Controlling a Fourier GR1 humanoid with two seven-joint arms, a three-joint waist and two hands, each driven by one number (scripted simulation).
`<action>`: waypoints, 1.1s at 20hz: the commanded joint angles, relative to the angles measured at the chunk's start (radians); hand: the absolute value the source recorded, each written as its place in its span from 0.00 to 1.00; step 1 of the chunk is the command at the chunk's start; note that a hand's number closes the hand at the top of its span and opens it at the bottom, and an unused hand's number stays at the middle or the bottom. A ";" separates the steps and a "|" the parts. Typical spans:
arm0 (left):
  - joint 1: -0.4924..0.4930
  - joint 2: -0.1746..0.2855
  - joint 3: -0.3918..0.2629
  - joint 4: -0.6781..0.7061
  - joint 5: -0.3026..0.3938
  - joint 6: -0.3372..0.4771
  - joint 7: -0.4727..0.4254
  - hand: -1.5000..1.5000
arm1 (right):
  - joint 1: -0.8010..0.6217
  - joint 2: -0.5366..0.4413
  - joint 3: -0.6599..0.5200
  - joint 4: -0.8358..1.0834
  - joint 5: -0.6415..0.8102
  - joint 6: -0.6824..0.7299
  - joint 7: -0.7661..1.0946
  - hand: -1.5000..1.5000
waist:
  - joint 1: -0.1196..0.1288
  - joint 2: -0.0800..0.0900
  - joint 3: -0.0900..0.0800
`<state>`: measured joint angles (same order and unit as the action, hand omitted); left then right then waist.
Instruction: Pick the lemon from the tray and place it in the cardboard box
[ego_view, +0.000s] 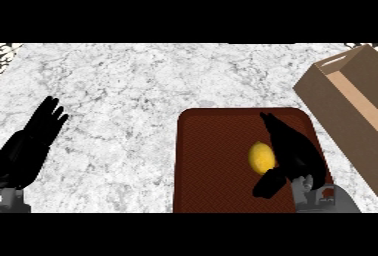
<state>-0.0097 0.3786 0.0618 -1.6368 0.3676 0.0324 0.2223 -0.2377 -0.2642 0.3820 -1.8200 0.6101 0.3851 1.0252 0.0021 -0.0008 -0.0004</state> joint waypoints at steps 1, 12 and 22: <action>0.012 -0.013 -0.008 -0.087 -0.012 0.029 0.078 0.50 | -0.005 0.023 -0.005 0.053 0.036 0.039 0.070 0.00 | 0.003 0.000 0.001; -0.028 -0.045 0.039 0.023 -0.038 -0.025 0.019 0.50 | 0.029 0.063 -0.042 0.051 0.046 0.134 0.056 0.00 | -0.004 0.000 0.000; -0.030 -0.078 0.059 0.015 -0.087 -0.056 0.025 0.50 | 0.000 0.122 -0.086 0.189 0.147 0.105 -0.038 0.00 | -0.001 0.001 0.000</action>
<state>-0.0302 0.3145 0.1164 -1.6387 0.3034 -0.0086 0.2545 -0.2163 -0.1612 0.3143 -1.6502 0.7397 0.4420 0.9364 0.0016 -0.0004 0.0000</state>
